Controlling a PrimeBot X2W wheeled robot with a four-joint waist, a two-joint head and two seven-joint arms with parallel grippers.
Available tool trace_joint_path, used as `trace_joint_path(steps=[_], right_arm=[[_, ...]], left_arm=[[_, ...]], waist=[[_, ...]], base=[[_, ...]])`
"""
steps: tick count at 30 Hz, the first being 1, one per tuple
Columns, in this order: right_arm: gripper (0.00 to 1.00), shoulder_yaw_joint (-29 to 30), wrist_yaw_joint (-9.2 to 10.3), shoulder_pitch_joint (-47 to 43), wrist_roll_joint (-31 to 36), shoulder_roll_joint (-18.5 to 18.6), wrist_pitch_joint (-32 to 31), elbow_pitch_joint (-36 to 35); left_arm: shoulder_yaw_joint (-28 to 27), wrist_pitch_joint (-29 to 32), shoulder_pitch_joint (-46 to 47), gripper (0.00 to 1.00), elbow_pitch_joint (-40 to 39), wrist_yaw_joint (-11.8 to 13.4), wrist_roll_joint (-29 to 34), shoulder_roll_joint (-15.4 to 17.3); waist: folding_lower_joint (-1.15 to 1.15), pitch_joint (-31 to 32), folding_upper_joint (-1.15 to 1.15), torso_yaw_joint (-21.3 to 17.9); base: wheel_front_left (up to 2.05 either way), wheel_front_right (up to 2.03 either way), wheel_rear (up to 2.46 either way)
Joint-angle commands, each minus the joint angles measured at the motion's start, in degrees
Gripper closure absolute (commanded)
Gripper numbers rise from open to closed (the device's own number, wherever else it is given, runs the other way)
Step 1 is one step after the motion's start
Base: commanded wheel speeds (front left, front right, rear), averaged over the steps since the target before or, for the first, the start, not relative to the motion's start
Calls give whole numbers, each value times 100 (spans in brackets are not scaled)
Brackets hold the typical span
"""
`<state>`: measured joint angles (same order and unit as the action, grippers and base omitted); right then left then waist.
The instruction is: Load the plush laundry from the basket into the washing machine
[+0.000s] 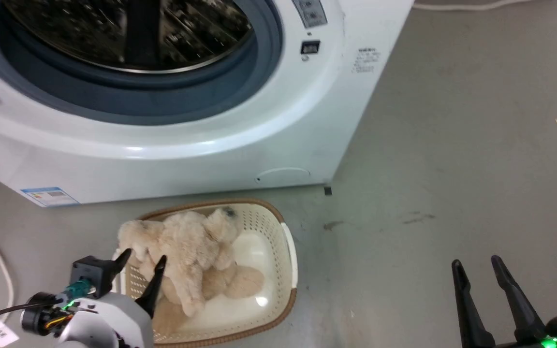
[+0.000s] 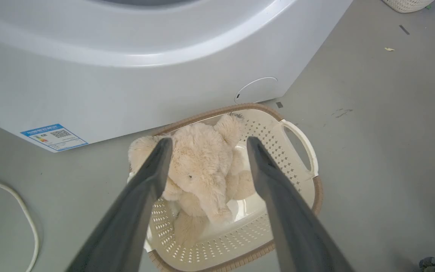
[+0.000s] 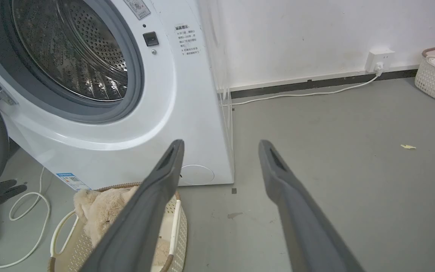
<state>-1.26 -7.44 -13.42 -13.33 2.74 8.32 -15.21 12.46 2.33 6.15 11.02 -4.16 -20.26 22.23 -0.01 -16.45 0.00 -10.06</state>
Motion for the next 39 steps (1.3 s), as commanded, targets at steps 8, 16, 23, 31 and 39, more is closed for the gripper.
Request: trace_joint_path(steps=[8,16,23,31,39], right_arm=[[0,-38,-3,-393,-284,9,157,-453],[0,-70,-4,-610,-492,10,253,-796],[0,-105,-4,-791,-670,11,336,-1063],[0,-127,-4,-957,-834,11,420,-1343],[0,-272,-4,-980,-768,12,515,-1617]], left_arm=[[34,-46,141,0,297,-6,-389,394],[38,-74,221,0,364,3,-681,746],[18,-104,252,0,354,36,-958,1051],[-36,-125,195,0,346,93,-1312,1325],[-59,-102,182,0,234,146,-1685,1641]], waist=[[1,-666,0,-378],[1,-1205,0,-628],[1,-1660,0,-853],[1,-2080,0,-1107],[1,-2545,0,-1324]], base=[[0,0,0],[0,0,0],[0,0,0],[0,0,0],[0,0,0]])
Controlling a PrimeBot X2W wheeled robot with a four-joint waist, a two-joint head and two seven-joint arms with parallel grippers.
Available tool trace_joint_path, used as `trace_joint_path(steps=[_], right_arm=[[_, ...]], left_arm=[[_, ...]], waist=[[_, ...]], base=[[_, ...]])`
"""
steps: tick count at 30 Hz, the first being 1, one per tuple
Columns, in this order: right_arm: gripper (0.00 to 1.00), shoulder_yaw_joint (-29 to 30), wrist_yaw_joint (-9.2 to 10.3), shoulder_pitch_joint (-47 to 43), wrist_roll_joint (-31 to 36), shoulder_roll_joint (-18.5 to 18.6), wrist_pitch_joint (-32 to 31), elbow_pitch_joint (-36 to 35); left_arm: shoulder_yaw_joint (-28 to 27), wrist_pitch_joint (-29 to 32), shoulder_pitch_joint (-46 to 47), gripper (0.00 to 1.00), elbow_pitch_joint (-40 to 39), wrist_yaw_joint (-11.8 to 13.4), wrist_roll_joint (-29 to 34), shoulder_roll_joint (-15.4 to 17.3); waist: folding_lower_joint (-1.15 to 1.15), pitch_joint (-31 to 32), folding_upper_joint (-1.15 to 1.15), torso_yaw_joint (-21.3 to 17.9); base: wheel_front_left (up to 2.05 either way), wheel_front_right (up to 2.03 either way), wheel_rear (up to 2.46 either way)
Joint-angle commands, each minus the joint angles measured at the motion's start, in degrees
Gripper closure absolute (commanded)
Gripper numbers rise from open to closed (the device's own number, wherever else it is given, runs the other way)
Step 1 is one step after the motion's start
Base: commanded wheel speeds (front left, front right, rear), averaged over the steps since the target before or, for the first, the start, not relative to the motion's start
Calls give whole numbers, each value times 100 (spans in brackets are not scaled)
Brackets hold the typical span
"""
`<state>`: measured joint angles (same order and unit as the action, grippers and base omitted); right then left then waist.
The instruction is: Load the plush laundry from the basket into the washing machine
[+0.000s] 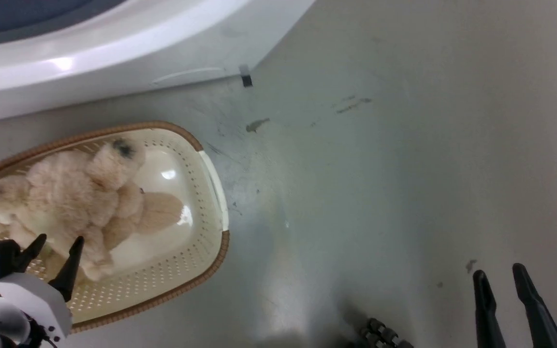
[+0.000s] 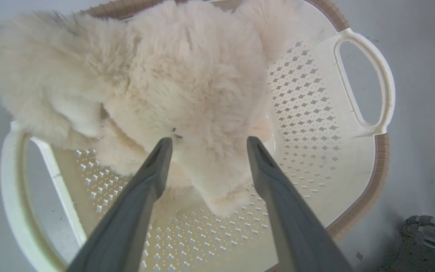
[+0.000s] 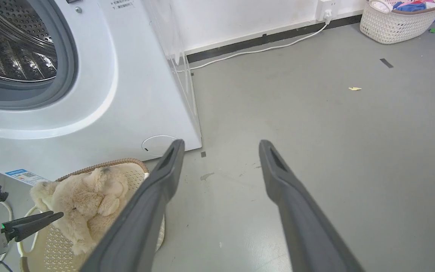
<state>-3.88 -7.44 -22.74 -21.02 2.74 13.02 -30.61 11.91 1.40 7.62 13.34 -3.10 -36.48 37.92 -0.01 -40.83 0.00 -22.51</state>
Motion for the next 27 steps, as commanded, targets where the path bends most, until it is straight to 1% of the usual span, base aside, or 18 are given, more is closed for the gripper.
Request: trace_joint_path(steps=[1,7,13,21,27], right_arm=[[0,-78,-4,-18,72,12,69,-135],[0,-314,-4,28,272,13,129,-309],[0,-509,-5,-17,253,14,197,-550],[0,-610,-5,-77,267,14,197,-572],[0,-590,-5,-188,215,14,197,-591]], left_arm=[[-5,-7,38,0,-22,51,-145,157],[-34,-16,69,0,-56,102,-370,345],[-141,-28,115,0,-84,214,-643,616],[-353,79,83,0,-330,380,-883,646],[-305,227,-7,0,-480,415,-936,667]], waist=[[1,-220,0,-125],[1,-498,0,-224],[1,-856,0,-387],[1,-996,0,-496],[1,-1026,0,-532]], base=[[0,0,0],[0,0,0],[0,0,0],[0,0,0],[0,0,0]])
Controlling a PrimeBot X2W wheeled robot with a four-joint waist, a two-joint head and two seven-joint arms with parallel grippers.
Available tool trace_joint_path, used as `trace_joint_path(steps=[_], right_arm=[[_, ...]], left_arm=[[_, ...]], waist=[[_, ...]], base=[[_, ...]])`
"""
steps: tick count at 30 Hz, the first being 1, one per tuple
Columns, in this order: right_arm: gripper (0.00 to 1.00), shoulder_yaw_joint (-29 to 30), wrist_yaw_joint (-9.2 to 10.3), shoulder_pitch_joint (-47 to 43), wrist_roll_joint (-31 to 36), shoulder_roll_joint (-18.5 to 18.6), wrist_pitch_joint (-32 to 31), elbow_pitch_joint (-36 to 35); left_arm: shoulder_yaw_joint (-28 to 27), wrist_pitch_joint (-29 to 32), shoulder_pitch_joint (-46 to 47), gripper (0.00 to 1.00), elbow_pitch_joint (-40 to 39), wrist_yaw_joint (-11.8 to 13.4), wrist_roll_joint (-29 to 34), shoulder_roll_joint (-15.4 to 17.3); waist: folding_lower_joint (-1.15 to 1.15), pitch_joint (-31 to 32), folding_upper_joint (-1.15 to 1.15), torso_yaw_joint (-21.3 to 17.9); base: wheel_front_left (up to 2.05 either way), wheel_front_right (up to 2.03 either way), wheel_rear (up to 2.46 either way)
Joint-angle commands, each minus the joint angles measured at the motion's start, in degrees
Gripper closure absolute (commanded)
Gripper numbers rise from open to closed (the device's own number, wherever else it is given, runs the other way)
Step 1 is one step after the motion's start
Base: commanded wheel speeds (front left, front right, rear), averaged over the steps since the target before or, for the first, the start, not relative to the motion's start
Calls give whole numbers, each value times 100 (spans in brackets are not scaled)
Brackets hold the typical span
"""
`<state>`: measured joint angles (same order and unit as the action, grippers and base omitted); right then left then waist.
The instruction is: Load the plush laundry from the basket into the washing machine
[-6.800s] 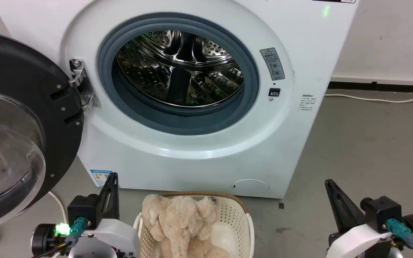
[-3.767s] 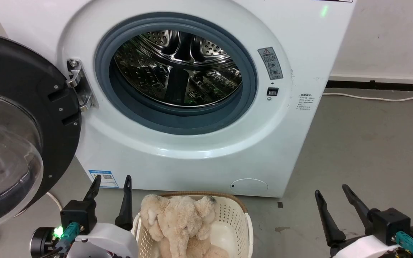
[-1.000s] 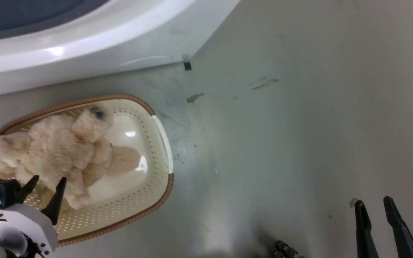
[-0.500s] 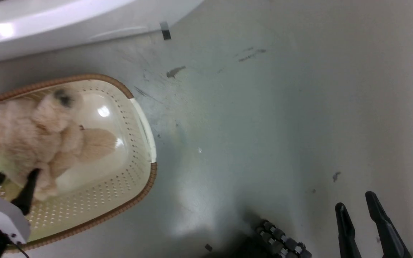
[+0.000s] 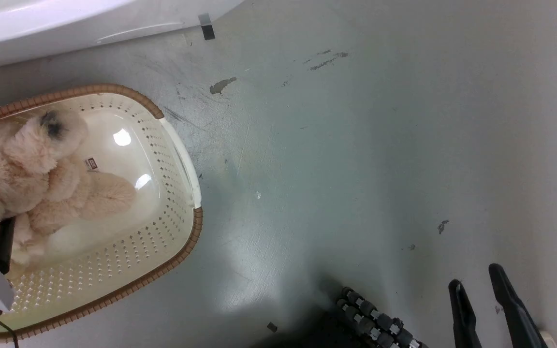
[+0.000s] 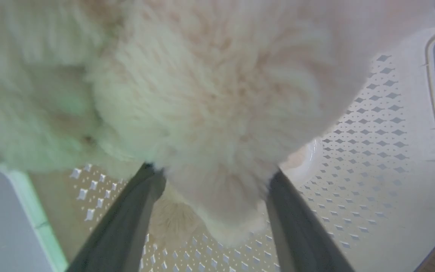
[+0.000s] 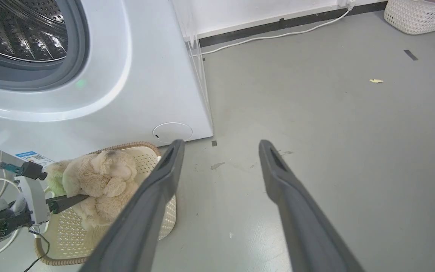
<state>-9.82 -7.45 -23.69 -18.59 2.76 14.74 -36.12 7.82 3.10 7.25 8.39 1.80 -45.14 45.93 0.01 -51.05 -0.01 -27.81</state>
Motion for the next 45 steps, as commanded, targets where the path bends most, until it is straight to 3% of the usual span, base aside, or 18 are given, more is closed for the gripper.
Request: trace_joint_path(steps=[1,3,4,5,6,15,20,31,32,45], right_arm=[[0,5,-3,-108,-34,11,26,-44],[0,15,-3,-129,-47,11,26,-47],[0,20,-3,-135,-53,11,26,-48],[0,24,-3,-139,-61,11,26,-48],[0,29,-3,-141,-67,11,26,-47],[0,76,-3,-77,-113,11,26,-47],[0,211,-3,65,-95,11,26,48],[0,604,-3,603,111,11,26,622],[0,729,-3,707,168,11,26,818],[0,1072,-3,1028,472,11,26,1734]], left_arm=[[119,92,13,0,-1,-68,-78,-131],[158,202,-24,0,-16,-60,-109,-119],[161,236,-34,27,-25,-50,-124,-113],[164,267,-47,96,-31,-43,-139,-106],[178,317,-73,100,-37,-48,-165,-99],[138,388,-132,100,-267,-222,-409,-77],[366,355,10,100,-472,-435,-385,-224],[1114,48,617,100,-350,-739,-157,-979],[1245,-64,768,100,-250,-771,-135,-1193],[1612,-472,842,100,-62,-712,-151,-1993]], waist=[[-1,-10,1,-6],[-1,-22,1,-11],[-1,-26,1,-13],[-1,-27,1,-15],[-1,-27,1,-17],[-1,-10,1,5],[-1,185,1,273],[-1,1151,1,1167],[-1,1458,1,1382],[-1,2891,1,2034]], base=[[0,0,0],[0,0,0],[0,0,0],[0,0,0],[0,0,0],[0,0,0],[0,0,0],[0,0,0],[0,0,0],[0,0,0]])
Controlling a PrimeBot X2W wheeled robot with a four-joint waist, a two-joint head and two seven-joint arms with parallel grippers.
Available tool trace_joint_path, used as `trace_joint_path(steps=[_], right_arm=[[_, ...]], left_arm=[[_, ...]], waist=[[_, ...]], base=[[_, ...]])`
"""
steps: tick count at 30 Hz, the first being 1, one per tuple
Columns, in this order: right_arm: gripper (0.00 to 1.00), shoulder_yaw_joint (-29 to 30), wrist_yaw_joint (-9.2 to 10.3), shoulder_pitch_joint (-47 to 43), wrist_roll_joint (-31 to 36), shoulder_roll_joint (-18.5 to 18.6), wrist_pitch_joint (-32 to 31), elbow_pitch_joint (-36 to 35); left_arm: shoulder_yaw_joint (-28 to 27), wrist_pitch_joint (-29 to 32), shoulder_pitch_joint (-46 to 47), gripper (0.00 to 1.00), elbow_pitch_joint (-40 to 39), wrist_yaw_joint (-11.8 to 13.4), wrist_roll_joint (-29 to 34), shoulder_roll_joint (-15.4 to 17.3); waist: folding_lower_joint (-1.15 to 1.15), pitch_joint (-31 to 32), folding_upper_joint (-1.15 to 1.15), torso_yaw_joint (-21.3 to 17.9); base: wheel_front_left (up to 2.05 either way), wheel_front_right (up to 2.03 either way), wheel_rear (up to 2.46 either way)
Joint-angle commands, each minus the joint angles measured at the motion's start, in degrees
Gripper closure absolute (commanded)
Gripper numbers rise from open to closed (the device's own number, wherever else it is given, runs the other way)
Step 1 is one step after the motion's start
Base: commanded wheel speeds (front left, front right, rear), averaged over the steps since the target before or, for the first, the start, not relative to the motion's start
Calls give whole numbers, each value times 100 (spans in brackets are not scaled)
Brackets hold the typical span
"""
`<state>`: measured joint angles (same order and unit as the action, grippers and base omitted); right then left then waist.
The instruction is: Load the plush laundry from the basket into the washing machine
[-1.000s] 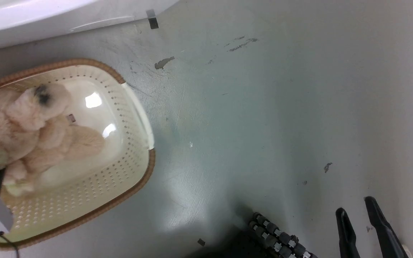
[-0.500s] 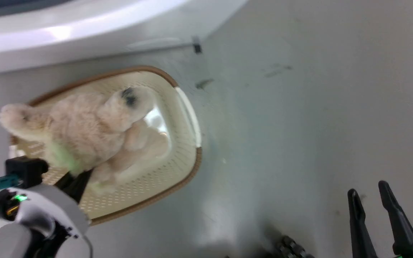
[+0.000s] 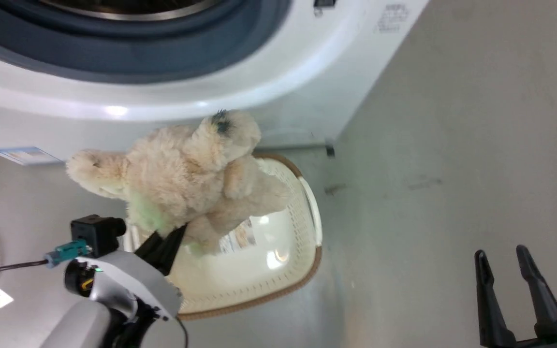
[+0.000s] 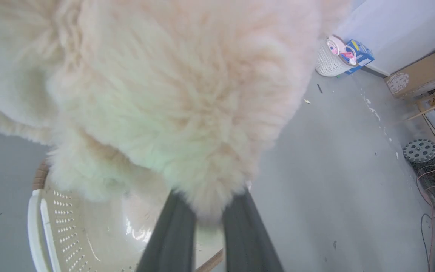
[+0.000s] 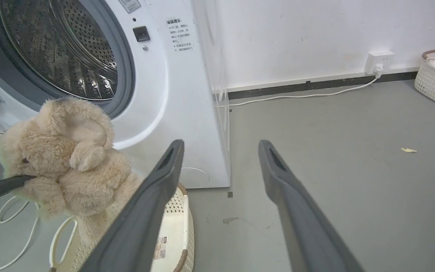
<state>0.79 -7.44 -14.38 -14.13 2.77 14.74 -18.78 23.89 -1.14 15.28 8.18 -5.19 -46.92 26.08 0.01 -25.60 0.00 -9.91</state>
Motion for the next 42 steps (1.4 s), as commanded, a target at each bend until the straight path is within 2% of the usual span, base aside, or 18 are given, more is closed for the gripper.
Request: trace_joint_path(steps=[1,9,14,30,42], right_arm=[[0,33,-5,102,43,10,26,183],[0,145,-5,160,31,10,26,560],[0,172,-5,127,-8,10,26,617],[0,95,-5,28,-52,10,26,351],[0,-34,-5,-123,-101,10,26,30]], left_arm=[[43,-114,-12,100,-108,80,30,-144],[52,-309,-123,100,-431,420,128,-369],[26,-507,45,100,-680,593,400,-353],[-393,-349,1435,100,-72,374,510,190],[-521,15,2238,100,183,420,438,332]], waist=[[-1,635,0,344],[-1,1144,0,532],[-1,1239,0,538],[-1,718,0,264],[-1,241,0,-114]], base=[[0,0,0],[0,0,0],[0,0,0],[0,0,0],[0,0,0]])
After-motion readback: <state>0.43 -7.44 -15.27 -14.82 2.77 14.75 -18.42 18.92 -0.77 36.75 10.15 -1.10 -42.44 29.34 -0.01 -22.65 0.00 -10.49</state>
